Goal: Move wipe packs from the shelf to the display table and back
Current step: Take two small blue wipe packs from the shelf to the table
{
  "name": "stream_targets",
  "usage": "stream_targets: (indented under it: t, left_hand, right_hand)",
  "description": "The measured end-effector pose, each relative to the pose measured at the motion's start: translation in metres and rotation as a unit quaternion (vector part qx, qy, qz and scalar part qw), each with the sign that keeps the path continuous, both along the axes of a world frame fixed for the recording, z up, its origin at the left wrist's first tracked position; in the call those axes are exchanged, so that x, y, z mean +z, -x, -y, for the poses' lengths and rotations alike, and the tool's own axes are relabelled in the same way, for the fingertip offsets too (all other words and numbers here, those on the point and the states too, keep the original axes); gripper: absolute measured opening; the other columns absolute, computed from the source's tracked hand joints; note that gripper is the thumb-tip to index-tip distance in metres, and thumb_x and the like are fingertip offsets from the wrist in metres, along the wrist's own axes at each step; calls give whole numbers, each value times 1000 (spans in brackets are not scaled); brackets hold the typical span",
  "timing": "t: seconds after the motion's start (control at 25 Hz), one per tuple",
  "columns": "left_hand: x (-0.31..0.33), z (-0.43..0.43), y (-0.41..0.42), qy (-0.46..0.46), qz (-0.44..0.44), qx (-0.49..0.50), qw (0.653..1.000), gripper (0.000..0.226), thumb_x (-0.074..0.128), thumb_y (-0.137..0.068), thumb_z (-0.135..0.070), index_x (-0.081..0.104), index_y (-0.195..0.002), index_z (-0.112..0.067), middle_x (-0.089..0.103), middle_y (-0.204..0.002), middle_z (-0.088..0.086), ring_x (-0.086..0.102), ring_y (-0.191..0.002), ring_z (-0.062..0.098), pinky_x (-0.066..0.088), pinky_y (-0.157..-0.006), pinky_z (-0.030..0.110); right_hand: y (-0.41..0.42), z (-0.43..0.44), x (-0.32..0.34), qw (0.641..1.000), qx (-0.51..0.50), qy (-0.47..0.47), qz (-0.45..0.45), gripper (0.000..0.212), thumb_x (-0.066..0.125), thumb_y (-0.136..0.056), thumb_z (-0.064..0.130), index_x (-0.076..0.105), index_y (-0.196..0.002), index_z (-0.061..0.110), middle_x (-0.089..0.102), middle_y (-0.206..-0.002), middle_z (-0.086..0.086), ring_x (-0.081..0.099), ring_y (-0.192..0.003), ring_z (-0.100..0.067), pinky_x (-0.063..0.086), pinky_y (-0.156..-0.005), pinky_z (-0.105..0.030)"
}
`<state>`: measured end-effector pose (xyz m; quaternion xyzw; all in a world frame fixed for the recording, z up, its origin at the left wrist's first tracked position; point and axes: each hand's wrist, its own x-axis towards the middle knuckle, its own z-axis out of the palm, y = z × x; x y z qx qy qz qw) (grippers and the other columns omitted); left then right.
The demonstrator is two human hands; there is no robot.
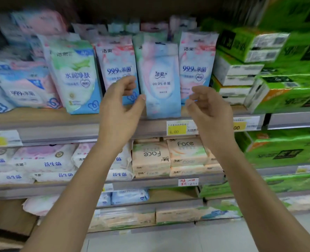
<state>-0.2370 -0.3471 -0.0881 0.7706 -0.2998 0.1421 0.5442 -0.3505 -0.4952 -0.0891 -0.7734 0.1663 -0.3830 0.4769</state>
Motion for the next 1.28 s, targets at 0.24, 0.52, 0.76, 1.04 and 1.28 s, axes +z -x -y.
stream_targets:
  t: [0.24, 0.52, 0.76, 1.04, 1.28]
  left_hand:
    - [-5, 36, -8, -127, -84, 17, 988, 52, 64, -78, -54, 60, -115, -19, 64, -108, 1, 58, -101, 20, 49, -87, 39]
    - [-10, 33, -9, 2, -130, -24, 991, 39, 73, -76, -36, 50, -103, -20, 63, -106, 3, 61, -98, 23, 50, -87, 47]
    - [-3, 11, -24, 96, -142, -16, 985, 42, 73, -72, -18, 40, -90, -37, 59, -98, 9, 60, -91, 35, 52, -84, 48]
    - [-7, -20, -51, 81, -152, 2, 985, 36, 67, -82, -7, 57, -116, -12, 67, -99, -4, 63, -91, 17, 50, -95, 43]
    - [-8, -21, -50, 92, -139, 17, 986, 35, 69, -82, -12, 59, -116, -11, 68, -104, -2, 65, -97, 18, 51, -92, 37]
  right_hand:
    - [-51, -1, -16, 988, -41, 116, -89, 31, 58, -85, 29, 62, -115, 18, 66, -99, -6, 60, -91, -25, 48, -75, -33]
    - [-51, -9, -26, 996, -52, 68, -29, 46, 67, -77, 3, 59, -121, 10, 61, -112, -7, 58, -102, -20, 51, -88, -36]
    - [-51, -21, -7, 998, 2, -40, 48, 20, 63, -87, 13, 60, -104, 24, 63, -95, 7, 58, -85, 3, 48, -77, -12]
    - [-86, -11, 0, 991, -102, 53, -71, 49, 61, -87, 21, 46, -132, 7, 52, -122, -14, 50, -113, -27, 41, -100, -38]
    - [-103, -29, 3, 979, -164, 54, -111, 62, 70, -80, 29, 43, -130, 4, 47, -126, -14, 44, -117, -30, 34, -93, -30]
